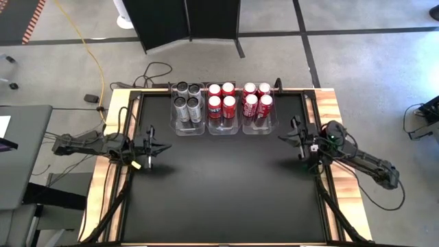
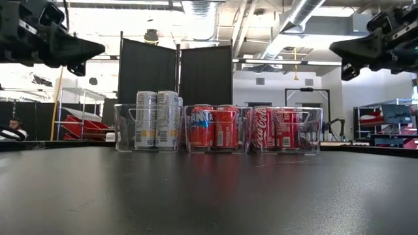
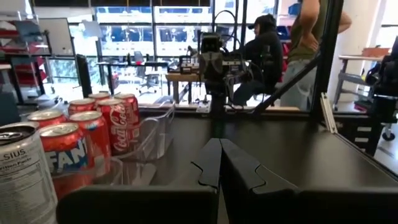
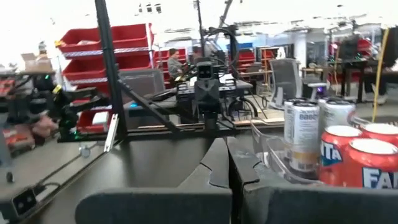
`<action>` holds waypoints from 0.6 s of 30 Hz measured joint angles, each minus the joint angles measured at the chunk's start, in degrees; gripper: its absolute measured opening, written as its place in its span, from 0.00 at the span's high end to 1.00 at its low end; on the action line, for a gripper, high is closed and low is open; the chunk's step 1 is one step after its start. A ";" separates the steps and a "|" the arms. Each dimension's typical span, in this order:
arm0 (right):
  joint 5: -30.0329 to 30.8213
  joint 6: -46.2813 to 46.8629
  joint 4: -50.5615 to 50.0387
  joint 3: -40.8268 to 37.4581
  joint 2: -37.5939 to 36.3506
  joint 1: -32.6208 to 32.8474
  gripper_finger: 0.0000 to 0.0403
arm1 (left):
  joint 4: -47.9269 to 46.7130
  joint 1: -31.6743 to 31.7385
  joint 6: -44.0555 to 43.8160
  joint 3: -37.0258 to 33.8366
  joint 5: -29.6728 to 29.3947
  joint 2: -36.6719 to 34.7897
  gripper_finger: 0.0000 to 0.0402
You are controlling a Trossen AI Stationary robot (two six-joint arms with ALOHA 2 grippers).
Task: Sort soda cans
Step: Return to Home Position
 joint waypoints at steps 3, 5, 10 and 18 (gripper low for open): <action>0.78 -1.02 -0.02 -0.02 -0.01 0.55 1.00 | -0.73 0.00 -0.55 -0.02 -0.01 -0.01 1.00; 0.98 -1.07 -0.01 -0.03 -0.02 0.54 1.00 | -0.96 0.00 -0.90 -0.04 -0.02 -0.01 1.00; 1.05 -3.25 -0.79 -0.07 -0.02 0.55 1.00 | -0.91 0.00 -1.49 -0.04 -0.04 0.03 1.00; 1.20 -3.53 -5.52 -0.11 0.02 0.81 1.00 | -0.92 0.00 -1.46 -0.07 -0.07 0.03 1.00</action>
